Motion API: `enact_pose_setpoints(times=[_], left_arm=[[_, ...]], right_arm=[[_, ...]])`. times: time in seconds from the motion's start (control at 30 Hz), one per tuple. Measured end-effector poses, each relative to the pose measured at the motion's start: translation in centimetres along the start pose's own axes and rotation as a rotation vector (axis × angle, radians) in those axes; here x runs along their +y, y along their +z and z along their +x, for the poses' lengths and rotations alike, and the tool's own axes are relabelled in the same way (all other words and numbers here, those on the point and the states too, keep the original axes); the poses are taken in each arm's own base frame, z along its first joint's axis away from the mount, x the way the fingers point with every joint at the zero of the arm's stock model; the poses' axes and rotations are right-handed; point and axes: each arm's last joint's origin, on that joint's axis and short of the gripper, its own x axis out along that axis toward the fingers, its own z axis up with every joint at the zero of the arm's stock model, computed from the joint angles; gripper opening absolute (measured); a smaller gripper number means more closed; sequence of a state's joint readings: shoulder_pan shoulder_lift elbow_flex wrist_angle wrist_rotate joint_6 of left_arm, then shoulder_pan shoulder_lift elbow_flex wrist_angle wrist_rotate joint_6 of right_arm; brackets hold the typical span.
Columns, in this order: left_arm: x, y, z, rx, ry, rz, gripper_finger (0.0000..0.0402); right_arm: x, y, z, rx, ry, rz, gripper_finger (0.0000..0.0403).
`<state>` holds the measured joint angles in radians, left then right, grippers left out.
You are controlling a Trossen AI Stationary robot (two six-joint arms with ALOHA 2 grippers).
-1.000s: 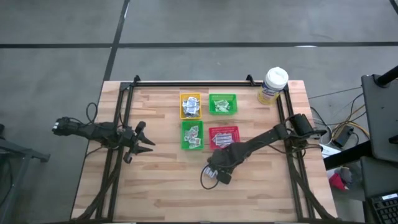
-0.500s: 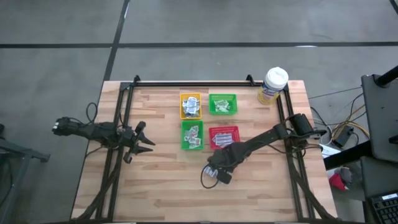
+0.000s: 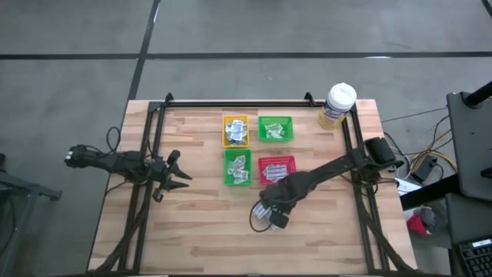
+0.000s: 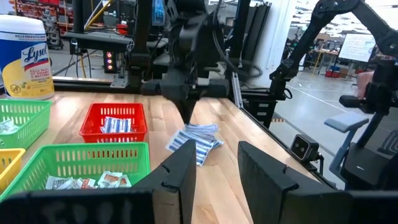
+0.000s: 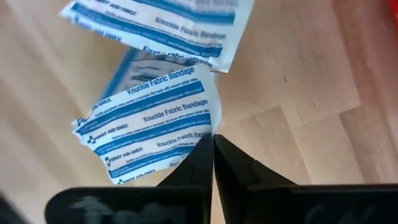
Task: Pick & Place First Aid Supplies
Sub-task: Put the blue bandage pack into the red bin
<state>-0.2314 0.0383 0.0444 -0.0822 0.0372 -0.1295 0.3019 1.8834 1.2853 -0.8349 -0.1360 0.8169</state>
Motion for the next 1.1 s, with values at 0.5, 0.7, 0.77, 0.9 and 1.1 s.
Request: enact_pose_setpoints(times=[0.5,0.7,0.77,0.9,1.1], left_arm=[[0.0,0.0,0.0,0.000,0.001,0.005,0.0115],[0.0,0.0,0.0,0.000,0.001,0.005,0.0115],[0.0,0.0,0.0,0.000,0.001,0.005,0.0115],[0.0,0.0,0.0,0.000,0.001,0.005,0.0115],[0.0,0.0,0.0,0.000,0.000,0.006,0.0115]], right_arm=[[-0.2,-1.0,-4.5,-0.074,0.083,-0.020,0.0008],[-0.8,-1.4,-7.6,-0.192,0.110,0.041,0.0008],[-1.4,-1.4,-8.8,-0.269,0.096,0.098,0.0008],[-2.8,-0.9,-10.7,-0.400,0.076,0.265,0.0008],[-4.6,0.4,-11.5,-0.450,0.114,0.617,0.0008]])
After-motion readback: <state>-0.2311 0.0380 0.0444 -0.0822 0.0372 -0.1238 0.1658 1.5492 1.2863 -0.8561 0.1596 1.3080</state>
